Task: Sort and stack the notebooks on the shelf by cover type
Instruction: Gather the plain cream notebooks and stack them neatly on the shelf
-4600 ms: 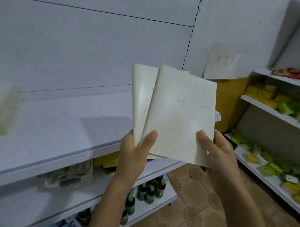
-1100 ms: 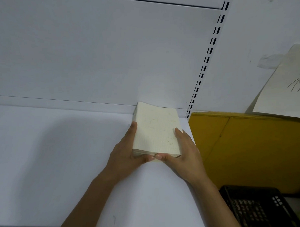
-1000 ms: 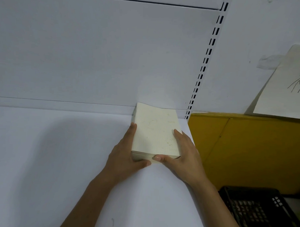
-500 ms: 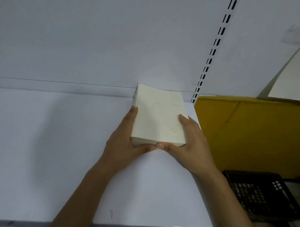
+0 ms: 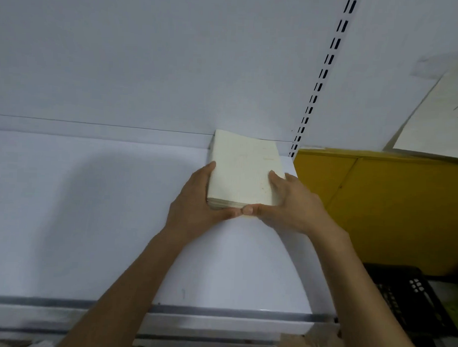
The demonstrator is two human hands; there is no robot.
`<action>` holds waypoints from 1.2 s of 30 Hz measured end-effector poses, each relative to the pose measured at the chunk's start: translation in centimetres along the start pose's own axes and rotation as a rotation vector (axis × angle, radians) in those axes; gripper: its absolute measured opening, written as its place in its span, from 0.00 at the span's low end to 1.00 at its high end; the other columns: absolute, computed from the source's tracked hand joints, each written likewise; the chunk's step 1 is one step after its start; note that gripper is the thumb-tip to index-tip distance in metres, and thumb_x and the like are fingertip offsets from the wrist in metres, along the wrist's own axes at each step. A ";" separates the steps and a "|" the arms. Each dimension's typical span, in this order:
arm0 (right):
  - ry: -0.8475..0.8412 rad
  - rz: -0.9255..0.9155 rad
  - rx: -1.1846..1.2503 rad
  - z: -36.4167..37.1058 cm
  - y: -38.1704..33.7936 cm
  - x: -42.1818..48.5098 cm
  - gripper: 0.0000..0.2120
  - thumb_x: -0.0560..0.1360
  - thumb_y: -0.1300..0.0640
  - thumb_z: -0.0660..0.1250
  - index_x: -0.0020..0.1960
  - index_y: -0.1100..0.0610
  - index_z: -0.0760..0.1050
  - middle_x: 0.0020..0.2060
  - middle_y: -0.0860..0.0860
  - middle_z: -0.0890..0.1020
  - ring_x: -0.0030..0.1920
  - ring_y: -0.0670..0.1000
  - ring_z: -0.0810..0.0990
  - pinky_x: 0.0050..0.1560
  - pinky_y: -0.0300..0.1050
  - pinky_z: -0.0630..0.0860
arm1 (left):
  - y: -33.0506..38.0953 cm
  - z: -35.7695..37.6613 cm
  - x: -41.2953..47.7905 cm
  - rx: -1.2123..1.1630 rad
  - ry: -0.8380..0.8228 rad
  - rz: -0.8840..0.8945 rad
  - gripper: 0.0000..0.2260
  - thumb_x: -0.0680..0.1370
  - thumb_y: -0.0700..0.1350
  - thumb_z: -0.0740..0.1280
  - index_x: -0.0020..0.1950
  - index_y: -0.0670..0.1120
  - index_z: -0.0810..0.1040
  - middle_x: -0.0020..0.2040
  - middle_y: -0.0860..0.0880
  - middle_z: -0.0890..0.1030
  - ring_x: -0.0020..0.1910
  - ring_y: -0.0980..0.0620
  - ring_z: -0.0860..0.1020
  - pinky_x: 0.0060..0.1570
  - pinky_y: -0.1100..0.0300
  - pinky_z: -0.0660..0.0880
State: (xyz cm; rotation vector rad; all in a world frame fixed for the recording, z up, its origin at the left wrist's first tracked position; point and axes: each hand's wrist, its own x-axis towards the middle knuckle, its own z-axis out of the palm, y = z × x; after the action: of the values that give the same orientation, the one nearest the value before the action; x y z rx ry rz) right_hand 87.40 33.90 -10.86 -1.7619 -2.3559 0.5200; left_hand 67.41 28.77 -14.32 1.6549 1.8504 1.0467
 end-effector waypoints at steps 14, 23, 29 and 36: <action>0.210 -0.265 -0.130 4.7 -18.2 -8.4 0.32 0.76 0.36 0.59 0.75 0.50 0.60 0.73 0.53 0.64 0.72 0.54 0.63 0.68 0.52 0.62 | -6.3 -16.3 -11.5 0.742 0.119 0.222 0.38 0.76 0.63 0.60 0.78 0.47 0.49 0.78 0.49 0.53 0.76 0.49 0.53 0.72 0.54 0.55; 0.156 -0.570 -0.006 14.7 -36.4 -17.5 0.31 0.76 0.38 0.60 0.75 0.49 0.59 0.73 0.52 0.65 0.72 0.53 0.63 0.68 0.48 0.61 | -15.5 -31.4 -27.7 0.818 0.249 -0.002 0.36 0.77 0.62 0.60 0.78 0.47 0.50 0.78 0.50 0.53 0.77 0.51 0.50 0.72 0.52 0.53; 0.144 -0.734 0.010 17.9 -45.3 -20.5 0.32 0.76 0.39 0.61 0.75 0.50 0.59 0.74 0.52 0.63 0.72 0.53 0.62 0.69 0.48 0.60 | -20.0 -37.8 -33.9 0.824 0.353 -0.144 0.36 0.77 0.62 0.59 0.77 0.46 0.50 0.78 0.48 0.54 0.76 0.49 0.53 0.72 0.52 0.54; 0.159 -0.755 0.069 20.2 -51.2 -17.8 0.31 0.76 0.39 0.61 0.75 0.50 0.60 0.74 0.53 0.63 0.74 0.52 0.59 0.71 0.48 0.57 | -24.1 -40.5 -32.4 0.758 0.374 -0.132 0.37 0.77 0.62 0.59 0.78 0.47 0.48 0.78 0.50 0.53 0.76 0.51 0.52 0.73 0.54 0.52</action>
State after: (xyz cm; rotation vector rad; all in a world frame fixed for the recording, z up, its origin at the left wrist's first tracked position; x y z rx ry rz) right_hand 40.10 0.53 -9.53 -0.7367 -2.5851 0.3140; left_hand 27.62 -12.34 -13.13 1.7483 2.8091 0.6555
